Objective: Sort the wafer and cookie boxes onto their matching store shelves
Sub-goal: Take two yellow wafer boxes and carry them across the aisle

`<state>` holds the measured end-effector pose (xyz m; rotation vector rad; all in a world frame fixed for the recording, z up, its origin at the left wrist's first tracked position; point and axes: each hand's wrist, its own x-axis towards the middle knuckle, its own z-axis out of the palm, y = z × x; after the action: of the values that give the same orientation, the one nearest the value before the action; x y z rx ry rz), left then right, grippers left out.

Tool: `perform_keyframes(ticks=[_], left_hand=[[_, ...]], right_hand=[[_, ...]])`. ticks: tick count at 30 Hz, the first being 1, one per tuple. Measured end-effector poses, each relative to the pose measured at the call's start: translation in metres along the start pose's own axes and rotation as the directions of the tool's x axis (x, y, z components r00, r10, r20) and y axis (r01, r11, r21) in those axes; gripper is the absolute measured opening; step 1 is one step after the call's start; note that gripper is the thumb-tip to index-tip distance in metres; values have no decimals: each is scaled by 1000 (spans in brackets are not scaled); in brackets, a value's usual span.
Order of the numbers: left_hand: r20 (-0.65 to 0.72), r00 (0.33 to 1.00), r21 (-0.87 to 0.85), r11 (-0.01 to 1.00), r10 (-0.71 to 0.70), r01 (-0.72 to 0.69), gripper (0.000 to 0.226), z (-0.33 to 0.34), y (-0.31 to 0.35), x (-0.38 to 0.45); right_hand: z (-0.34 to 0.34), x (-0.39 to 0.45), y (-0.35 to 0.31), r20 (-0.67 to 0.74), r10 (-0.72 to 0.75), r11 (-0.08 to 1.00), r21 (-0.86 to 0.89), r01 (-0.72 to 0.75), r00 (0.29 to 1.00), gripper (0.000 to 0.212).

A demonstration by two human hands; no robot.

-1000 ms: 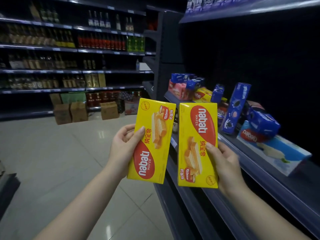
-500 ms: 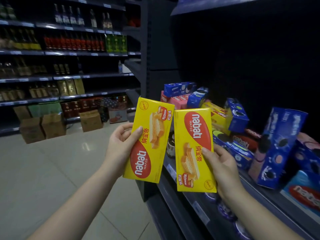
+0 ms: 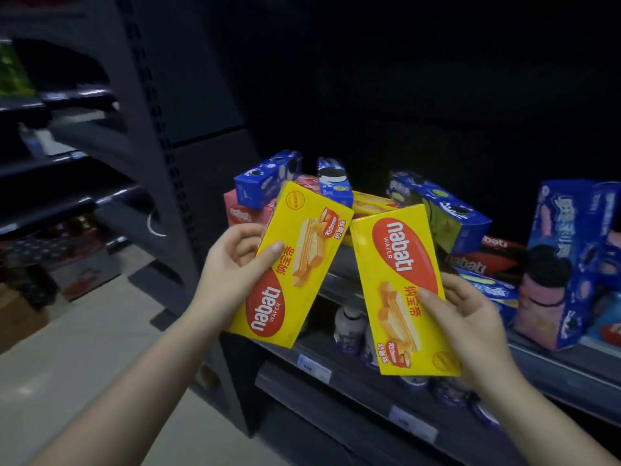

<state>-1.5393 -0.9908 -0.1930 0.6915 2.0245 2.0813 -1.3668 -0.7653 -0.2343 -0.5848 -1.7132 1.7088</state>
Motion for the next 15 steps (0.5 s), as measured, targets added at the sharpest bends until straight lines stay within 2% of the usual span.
perform_keyframes(ticks=[3, 5, 7, 10, 15], left_hand=[[96, 995, -7, 1000, -13, 14, 46, 11, -3, 25], [145, 989, -31, 999, -19, 24, 46, 20, -1, 37], [188, 982, -84, 995, -29, 45, 47, 32, 3, 45], [244, 965, -208, 966, -99, 151, 46, 53, 12, 52], [329, 930, -309, 912, -162, 268, 48, 85, 22, 66]], right_hand=[[-11, -5, -7, -96, -7, 1000, -29, 4, 995, 24], [-16, -8, -17, -130, -6, 999, -49, 0, 991, 21], [-18, -10, -28, -165, 8, 1000, -19, -11, 986, 21], [-15, -11, -45, -190, 45, 998, 59, -34, 981, 30], [-9, -4, -63, -249, 76, 989, 141, -41, 966, 28]])
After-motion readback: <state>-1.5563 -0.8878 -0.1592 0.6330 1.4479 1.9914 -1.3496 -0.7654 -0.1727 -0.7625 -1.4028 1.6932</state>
